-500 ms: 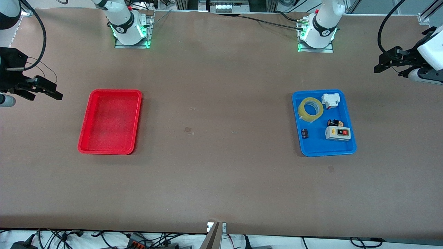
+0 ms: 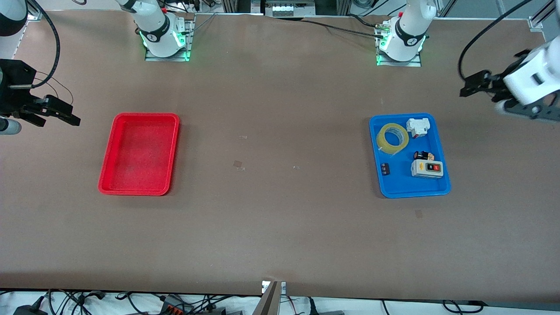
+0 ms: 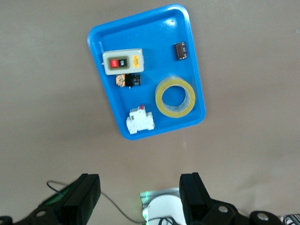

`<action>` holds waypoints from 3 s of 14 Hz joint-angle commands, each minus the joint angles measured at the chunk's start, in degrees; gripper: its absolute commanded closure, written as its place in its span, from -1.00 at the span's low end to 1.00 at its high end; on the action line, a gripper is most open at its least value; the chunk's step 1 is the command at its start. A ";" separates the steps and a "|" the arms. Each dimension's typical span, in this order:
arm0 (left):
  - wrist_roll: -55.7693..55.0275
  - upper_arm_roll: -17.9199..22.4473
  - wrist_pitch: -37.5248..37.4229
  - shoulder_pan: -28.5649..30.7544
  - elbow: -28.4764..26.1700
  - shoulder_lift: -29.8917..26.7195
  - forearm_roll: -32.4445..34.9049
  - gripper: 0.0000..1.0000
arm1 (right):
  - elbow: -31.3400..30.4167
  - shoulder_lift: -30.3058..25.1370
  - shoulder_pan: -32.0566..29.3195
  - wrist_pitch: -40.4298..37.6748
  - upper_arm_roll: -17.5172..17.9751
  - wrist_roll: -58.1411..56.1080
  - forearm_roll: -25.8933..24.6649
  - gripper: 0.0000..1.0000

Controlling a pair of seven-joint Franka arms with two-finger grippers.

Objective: Place and move tape with both arms
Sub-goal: 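Reach the left gripper down to the yellow tape roll on the blue tray, then grasp the yellow tape roll with the left gripper and lift it, then carry the tape with the left gripper and set it on the table center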

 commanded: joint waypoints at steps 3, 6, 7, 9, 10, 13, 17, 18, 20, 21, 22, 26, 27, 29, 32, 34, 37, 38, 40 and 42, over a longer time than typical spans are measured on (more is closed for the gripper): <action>0.65 -2.72 15.84 -0.02 -13.21 4.47 -0.44 -1.00 | -0.48 -1.21 -0.07 -0.20 0.49 -0.22 -0.60 -1.00; 0.56 -2.72 20.26 -0.02 -15.61 8.77 -0.53 -1.00 | -0.48 -0.86 -0.42 -0.29 0.40 -0.13 -0.43 -1.00; 0.48 -2.64 20.79 -0.02 -15.61 10.70 -0.53 -1.00 | -0.57 -0.60 -0.51 -0.38 0.40 -0.13 -0.43 -1.00; 0.39 -2.72 21.93 0.07 -15.61 13.87 -0.53 -1.00 | -0.57 -0.51 -0.34 -0.29 0.40 -0.31 -0.95 -1.00; 0.21 -2.72 22.20 0.16 -15.61 15.54 -0.53 -1.00 | -0.57 -0.51 -0.34 -0.38 0.40 -0.31 -0.95 -1.00; -0.05 -2.72 23.16 0.25 -15.44 20.11 -0.53 -1.00 | -0.57 -0.42 -0.34 -0.29 0.40 -0.22 -0.87 -1.00; -0.23 -2.64 25.80 0.86 -14.82 24.43 -3.94 -1.00 | -0.57 -0.42 -0.16 -0.02 0.40 -0.13 -0.95 -1.00; -0.32 -2.64 25.80 0.86 -14.56 25.22 -5.44 -1.00 | -0.57 -0.42 -0.25 0.15 0.40 -0.13 -0.87 -1.00; -1.36 -2.64 25.80 0.86 -13.95 26.45 -5.98 -1.00 | -0.57 -0.42 -0.25 0.24 0.40 -0.13 -0.87 -1.00; -3.72 -2.64 25.72 0.69 -13.24 27.24 -5.98 -0.90 | -0.57 -0.42 -0.16 0.24 0.40 -0.13 -0.95 -1.00; -5.83 -2.64 25.71 0.43 -13.15 27.51 -5.98 -0.54 | -0.48 -0.42 -0.16 0.33 0.40 -0.22 -0.95 -1.00; -5.59 -2.55 25.01 0.51 -13.06 27.51 -5.10 0.78 | -0.48 -0.42 -0.16 0.33 0.40 -0.22 -0.95 -1.00; -5.59 -2.55 25.01 0.51 -13.06 27.51 -5.02 0.88 | -0.48 -0.42 -0.16 0.33 0.40 -0.22 -0.95 -1.00; -5.50 -2.55 23.88 0.77 -11.32 27.42 -4.93 1.00 | -0.48 -0.42 -0.16 0.41 0.40 -0.22 -0.95 -1.00; -5.15 -2.55 13.00 0.42 -1.23 29.70 -5.01 1.00 | -0.40 -0.42 -0.16 0.33 0.40 -0.22 -0.69 -1.00; -6.37 -2.64 7.63 -0.45 5.28 31.28 -5.71 1.00 | -0.31 -0.51 -0.16 0.06 0.49 -0.74 -0.69 -1.00; -14.26 -2.81 3.84 -3.95 10.57 31.20 -8.07 1.00 | 0.40 -0.42 -0.07 -0.38 0.49 -0.84 -0.43 -1.00; -18.99 -2.72 3.83 -6.23 11.45 31.29 -12.01 1.00 | 0.31 -0.42 -0.07 -0.38 0.57 -0.84 -0.34 -1.00; -28.40 -2.72 4.35 -10.63 12.16 32.07 -18.08 1.00 | 0.31 -0.24 0.19 -0.20 0.66 -0.66 -0.25 -1.00; -36.65 -2.72 6.97 -16.08 17.15 36.01 -23.53 1.00 | 0.48 1.42 0.37 0.06 0.66 -0.31 -0.16 -1.00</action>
